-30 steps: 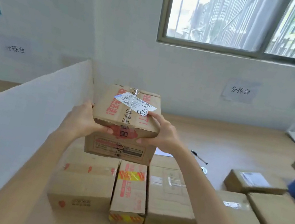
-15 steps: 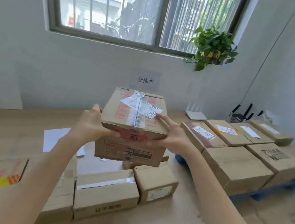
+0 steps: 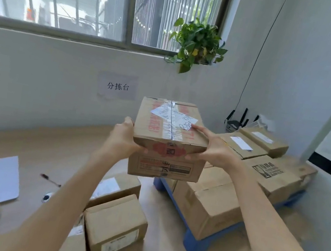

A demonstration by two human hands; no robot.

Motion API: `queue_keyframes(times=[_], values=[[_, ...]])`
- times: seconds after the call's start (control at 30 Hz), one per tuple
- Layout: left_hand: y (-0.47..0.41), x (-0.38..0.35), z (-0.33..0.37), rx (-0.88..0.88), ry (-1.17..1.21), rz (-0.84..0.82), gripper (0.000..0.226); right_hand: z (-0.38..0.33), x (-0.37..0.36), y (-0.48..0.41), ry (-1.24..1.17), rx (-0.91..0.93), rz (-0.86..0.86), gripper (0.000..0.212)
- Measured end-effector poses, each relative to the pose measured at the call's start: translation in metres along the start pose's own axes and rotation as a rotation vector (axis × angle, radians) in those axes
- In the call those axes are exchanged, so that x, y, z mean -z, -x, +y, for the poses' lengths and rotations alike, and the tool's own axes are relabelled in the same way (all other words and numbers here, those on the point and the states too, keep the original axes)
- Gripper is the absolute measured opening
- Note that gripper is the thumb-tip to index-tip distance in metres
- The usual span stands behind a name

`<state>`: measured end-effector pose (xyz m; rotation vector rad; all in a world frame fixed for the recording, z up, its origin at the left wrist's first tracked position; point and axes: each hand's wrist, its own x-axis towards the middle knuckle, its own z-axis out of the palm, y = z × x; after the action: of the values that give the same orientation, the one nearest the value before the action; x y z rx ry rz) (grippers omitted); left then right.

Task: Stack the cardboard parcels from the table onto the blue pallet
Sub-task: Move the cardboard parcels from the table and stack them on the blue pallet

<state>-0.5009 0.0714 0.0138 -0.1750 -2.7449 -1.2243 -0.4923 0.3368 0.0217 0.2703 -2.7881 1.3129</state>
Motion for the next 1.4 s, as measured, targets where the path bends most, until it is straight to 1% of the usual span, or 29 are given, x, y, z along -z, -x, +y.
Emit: queue_keyframes(times=[0.13,0.27,0.53,0.73,0.9,1.1,1.27,1.4], values=[[-0.038,-0.04,0.022,0.017,0.035,0.008,0.064,0.032,0.036,-0.033,0.065,0.013,-0.008,0.095],[-0.072,-0.077,0.036,0.039,0.019,0.031,0.066,0.068,0.063,-0.068,0.055,0.004,-0.044,0.099],[-0.114,-0.153,0.047,0.124,0.019,0.155,0.066,0.142,0.099,-0.136,0.101,0.026,-0.167,0.098],[-0.127,-0.203,0.054,0.201,-0.027,0.22,0.067,0.195,0.107,-0.176,0.009,0.074,-0.302,0.099],[-0.128,-0.226,0.055,0.242,-0.057,0.25,0.066,0.228,0.101,-0.195,-0.046,0.123,-0.363,0.102],[-0.127,-0.241,0.051,0.269,-0.092,0.248,0.067,0.255,0.09,-0.2,-0.1,0.133,-0.387,0.105],[-0.124,-0.246,0.046,0.248,-0.088,0.279,0.065,0.259,0.086,-0.202,-0.083,0.187,-0.382,0.105],[-0.123,-0.246,0.047,0.254,-0.066,0.271,0.064,0.258,0.087,-0.206,-0.065,0.2,-0.402,0.106]])
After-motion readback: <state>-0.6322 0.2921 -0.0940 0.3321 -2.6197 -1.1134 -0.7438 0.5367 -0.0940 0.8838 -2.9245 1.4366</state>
